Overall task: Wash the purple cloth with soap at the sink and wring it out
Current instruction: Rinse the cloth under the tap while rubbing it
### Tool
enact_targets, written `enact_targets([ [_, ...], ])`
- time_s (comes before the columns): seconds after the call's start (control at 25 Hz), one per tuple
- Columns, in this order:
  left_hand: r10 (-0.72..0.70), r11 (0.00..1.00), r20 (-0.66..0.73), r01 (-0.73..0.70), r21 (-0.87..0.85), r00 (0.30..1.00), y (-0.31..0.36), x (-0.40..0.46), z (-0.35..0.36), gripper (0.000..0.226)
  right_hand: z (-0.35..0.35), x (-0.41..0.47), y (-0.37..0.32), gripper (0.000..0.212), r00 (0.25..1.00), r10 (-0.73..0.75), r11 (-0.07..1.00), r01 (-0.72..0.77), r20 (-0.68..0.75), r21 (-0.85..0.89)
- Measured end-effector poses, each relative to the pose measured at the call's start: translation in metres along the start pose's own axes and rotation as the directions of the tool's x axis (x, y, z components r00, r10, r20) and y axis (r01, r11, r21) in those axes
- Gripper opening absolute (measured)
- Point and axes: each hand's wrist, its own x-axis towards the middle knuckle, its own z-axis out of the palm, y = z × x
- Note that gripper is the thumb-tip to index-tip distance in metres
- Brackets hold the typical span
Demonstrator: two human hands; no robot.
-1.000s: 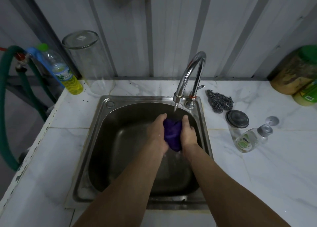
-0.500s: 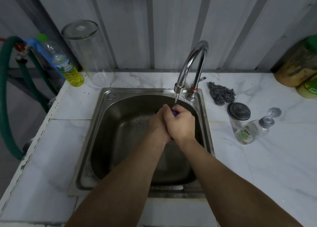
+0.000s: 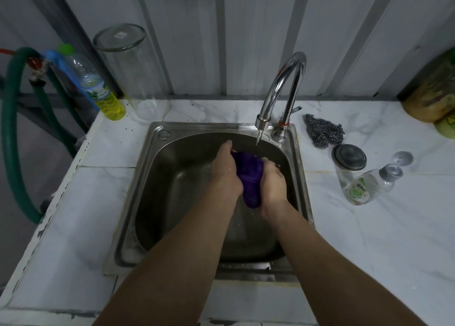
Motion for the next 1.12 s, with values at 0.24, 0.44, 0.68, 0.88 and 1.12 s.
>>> enact_targets([
  [0.24,0.004,0.991,0.043,-0.010,0.130,0.999,-0.007,0.001,-0.005,0.044,0.008,-0.026,0.007,0.029,0.898,-0.433,0.794,0.421,0.078,-0.438],
  [0.44,0.059,0.992,0.098,-0.069,0.109,0.993,-0.017,0.000,-0.003,0.013,0.010,0.012,-0.006,0.028,0.908,-0.402,0.806,0.289,-0.119,-0.516],
  [0.68,0.013,1.000,0.133,-0.016,0.016,0.991,-0.024,-0.007,-0.007,0.034,0.001,0.039,-0.019,0.035,0.948,-0.191,0.871,0.045,-0.254,-0.489],
  [0.88,-0.030,1.000,0.094,0.030,-0.004,0.995,-0.010,-0.001,-0.021,0.055,0.010,0.031,-0.034,0.027,0.989,-0.134,0.978,0.121,-0.067,-0.171],
  [1.12,-0.117,0.992,0.274,0.097,0.087,0.955,-0.008,-0.008,-0.021,0.071,0.005,0.009,-0.022,0.018,0.854,-0.403,0.718,0.518,0.330,-0.464],
])
